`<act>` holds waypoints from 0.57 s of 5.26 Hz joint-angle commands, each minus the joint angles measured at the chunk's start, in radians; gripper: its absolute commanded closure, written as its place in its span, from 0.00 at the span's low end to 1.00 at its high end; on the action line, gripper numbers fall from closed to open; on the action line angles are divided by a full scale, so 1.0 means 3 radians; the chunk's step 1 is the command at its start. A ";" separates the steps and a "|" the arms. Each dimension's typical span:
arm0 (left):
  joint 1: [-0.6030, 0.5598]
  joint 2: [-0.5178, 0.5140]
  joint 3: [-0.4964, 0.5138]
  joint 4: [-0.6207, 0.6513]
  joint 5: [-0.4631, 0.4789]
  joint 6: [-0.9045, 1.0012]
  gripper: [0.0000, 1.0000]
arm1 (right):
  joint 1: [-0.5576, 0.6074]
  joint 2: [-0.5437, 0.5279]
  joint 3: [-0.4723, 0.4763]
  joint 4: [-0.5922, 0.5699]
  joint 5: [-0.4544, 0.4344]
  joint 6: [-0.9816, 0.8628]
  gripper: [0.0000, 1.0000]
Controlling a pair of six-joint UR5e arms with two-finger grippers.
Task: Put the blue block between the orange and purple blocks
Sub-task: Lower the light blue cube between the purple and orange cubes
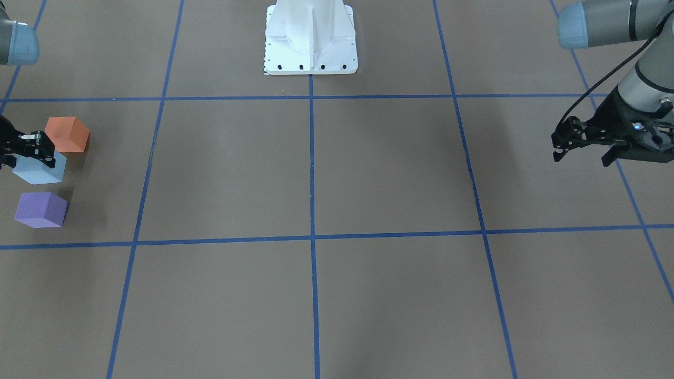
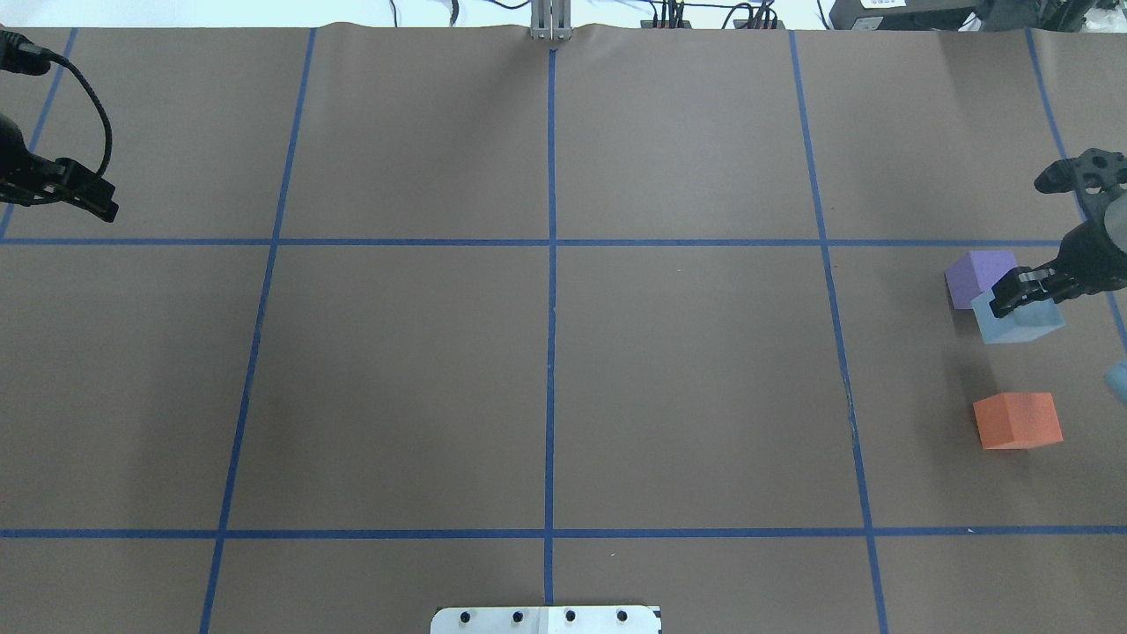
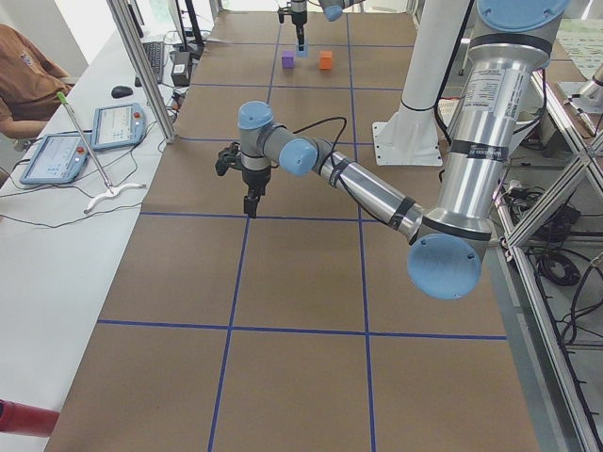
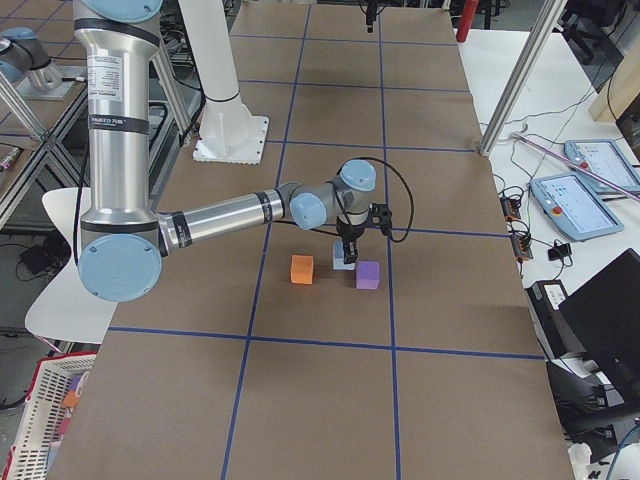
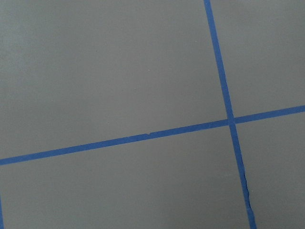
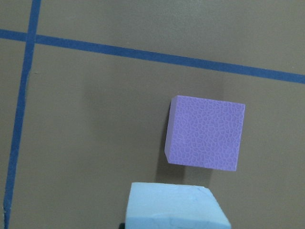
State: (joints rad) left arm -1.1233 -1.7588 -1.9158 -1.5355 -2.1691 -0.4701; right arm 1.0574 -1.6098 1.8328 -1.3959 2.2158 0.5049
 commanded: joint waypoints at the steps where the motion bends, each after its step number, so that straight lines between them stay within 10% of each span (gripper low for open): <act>1: -0.0004 -0.0002 -0.0001 0.0000 0.0000 0.0002 0.00 | -0.0068 -0.0003 -0.0050 0.0000 -0.0028 0.0004 1.00; 3: 0.0001 -0.0002 -0.0006 0.0000 0.0000 -0.0003 0.00 | -0.0129 -0.0013 -0.0116 0.0005 -0.0043 0.0004 1.00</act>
State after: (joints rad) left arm -1.1240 -1.7595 -1.9166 -1.5355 -2.1690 -0.4707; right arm 1.0258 -1.6130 1.8036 -1.3955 2.2041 0.5061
